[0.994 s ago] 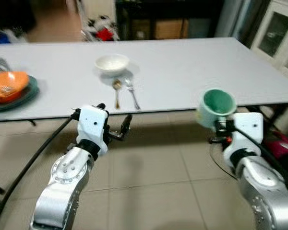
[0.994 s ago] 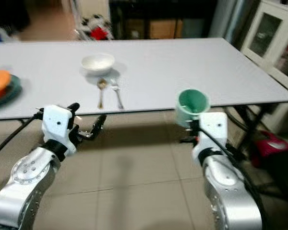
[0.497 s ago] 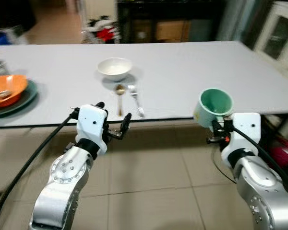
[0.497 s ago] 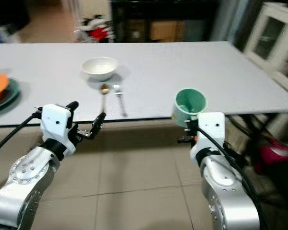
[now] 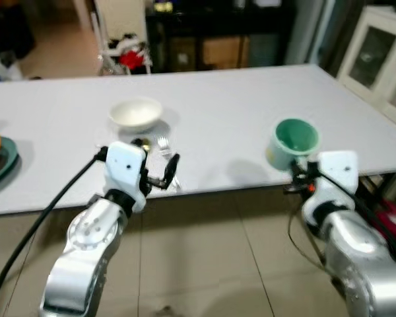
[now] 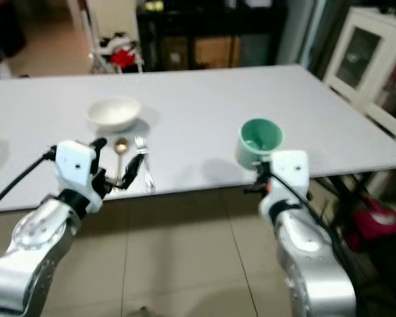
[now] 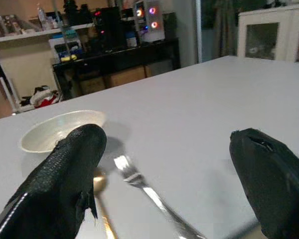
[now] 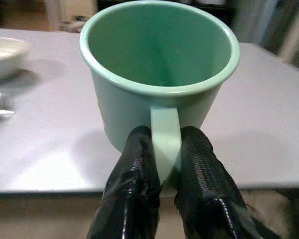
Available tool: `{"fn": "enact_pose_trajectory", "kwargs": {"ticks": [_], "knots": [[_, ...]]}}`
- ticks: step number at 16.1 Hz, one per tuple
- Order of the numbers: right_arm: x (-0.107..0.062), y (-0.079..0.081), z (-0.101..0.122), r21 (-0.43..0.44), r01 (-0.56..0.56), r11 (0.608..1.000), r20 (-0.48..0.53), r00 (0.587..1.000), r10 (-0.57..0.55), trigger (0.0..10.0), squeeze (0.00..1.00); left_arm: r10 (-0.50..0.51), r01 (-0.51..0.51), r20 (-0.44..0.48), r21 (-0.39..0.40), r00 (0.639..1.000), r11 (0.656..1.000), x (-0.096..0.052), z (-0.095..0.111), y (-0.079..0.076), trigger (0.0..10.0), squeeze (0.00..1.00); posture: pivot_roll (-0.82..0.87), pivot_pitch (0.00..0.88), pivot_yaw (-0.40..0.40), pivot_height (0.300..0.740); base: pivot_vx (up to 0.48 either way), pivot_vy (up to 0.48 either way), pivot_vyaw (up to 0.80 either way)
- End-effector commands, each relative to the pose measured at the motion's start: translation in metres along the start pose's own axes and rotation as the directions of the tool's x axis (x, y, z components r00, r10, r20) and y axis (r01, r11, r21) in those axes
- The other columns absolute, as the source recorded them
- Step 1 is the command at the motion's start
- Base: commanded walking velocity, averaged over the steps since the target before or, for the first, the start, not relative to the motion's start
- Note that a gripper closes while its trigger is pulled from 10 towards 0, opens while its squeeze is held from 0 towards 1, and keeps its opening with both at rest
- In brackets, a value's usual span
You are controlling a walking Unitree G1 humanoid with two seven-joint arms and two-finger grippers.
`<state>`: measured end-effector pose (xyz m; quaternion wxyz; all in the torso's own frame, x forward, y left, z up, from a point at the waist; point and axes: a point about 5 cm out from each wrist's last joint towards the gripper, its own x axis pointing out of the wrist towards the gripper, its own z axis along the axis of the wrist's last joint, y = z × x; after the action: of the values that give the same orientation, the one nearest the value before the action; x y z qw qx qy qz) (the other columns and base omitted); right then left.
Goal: Setting the table
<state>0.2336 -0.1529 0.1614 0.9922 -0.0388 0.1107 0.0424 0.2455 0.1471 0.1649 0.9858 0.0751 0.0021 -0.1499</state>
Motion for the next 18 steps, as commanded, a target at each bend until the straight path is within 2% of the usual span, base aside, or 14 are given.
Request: {"fn": "enact_pose_trajectory", "kwargs": {"ticks": [1,3,5,8,13,16,18], "knots": [[0.000,-0.004,0.005,-0.011,0.005,1.000,0.025,1.000,-0.005,10.0,0.00,0.003,-0.003,0.010,0.002,1.000,1.000,0.002,0.003,0.000,10.0,0.00,0.09,0.000,0.012,0.740,0.420,0.000,0.00],[0.002,-0.001,0.006,-0.009,-0.032,0.999,0.030,0.999,0.032,10.0,0.00,0.013,-0.013,0.008,0.005,1.000,1.000,0.002,0.003,0.001,10.0,0.00,0.09,0.000,0.010,0.740,0.420,0.000,0.00],[0.004,0.002,0.009,-0.048,-0.068,0.997,0.035,0.997,0.070,10.0,0.00,0.015,-0.015,0.009,0.004,1.000,1.000,0.002,0.004,0.001,10.0,0.00,0.09,0.000,0.010,0.740,0.418,0.000,0.75],[0.006,0.005,0.009,-0.042,-0.092,0.995,0.033,0.995,0.094,10.0,0.00,0.019,-0.019,0.008,0.006,1.000,1.000,0.002,0.004,0.003,10.0,0.00,0.10,0.000,0.006,0.740,0.419,0.000,0.67],[0.006,0.011,0.005,-0.041,-0.166,0.985,0.012,0.986,0.167,10.0,0.00,0.018,-0.018,0.007,0.016,1.000,1.000,-0.002,0.005,0.003,10.0,0.00,0.11,0.000,0.010,0.740,0.406,0.000,0.00],[0.005,0.018,0.001,-0.039,-0.230,0.972,-0.003,0.973,0.231,10.0,0.00,0.009,-0.009,0.001,0.013,1.000,1.000,-0.011,0.002,0.003,10.0,0.00,0.11,0.000,0.010,0.740,0.354,0.000,0.00],[0.005,0.019,-0.002,-0.033,-0.261,0.965,-0.017,0.965,0.261,10.0,0.00,-0.032,0.032,0.004,0.005,0.999,0.999,-0.015,0.002,-0.001,10.0,0.00,0.11,0.000,0.008,0.740,0.000,0.000,0.00]]}}
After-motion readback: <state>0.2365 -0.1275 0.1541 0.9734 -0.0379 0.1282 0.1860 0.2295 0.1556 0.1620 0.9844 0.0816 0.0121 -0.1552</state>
